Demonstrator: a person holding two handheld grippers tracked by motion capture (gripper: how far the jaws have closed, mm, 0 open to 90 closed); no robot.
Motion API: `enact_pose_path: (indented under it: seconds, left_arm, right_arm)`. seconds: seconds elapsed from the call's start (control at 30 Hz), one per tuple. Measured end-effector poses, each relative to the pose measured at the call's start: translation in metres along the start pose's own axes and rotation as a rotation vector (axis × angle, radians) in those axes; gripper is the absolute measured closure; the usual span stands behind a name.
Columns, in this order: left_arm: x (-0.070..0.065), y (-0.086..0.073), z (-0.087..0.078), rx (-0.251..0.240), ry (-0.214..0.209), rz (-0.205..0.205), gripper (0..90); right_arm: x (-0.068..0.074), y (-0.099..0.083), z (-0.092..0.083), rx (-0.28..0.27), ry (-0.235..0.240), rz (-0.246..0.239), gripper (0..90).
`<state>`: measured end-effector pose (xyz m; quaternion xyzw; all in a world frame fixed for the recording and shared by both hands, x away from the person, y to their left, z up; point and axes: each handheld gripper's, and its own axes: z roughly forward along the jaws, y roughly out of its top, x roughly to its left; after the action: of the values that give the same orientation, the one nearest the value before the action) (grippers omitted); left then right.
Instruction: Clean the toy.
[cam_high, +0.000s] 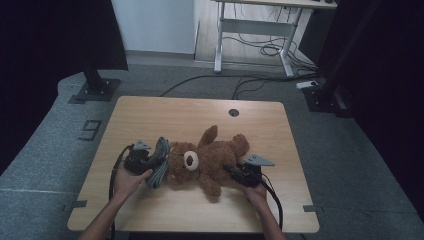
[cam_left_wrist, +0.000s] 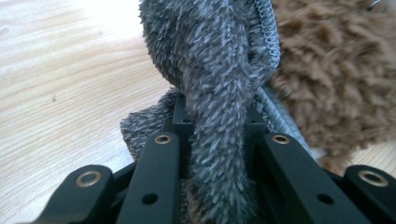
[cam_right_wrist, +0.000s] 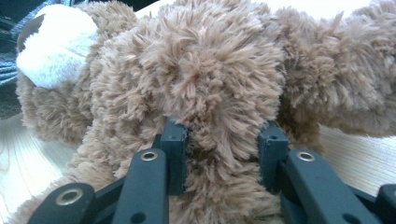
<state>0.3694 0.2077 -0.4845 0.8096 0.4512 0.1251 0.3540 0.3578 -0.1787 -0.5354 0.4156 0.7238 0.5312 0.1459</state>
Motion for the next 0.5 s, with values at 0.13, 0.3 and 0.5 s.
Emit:
enact_pose_path:
  seconds: [0.13,0.3,0.5]
  left_arm:
    - [-0.008,0.000,0.003,0.012,0.004,0.031,74.7]
    - [0.001,-0.009,-0.009,0.023,0.011,0.018,74.0]
    - [0.015,-0.033,-0.038,0.029,0.060,0.011,73.1]
  right_arm:
    - [0.000,0.000,0.000,0.001,-0.002,-0.002,63.7]
    - [0.000,0.000,0.000,0.000,-0.001,-0.002,63.7]
    - [0.000,0.000,0.000,0.000,-0.002,-0.002,63.6]
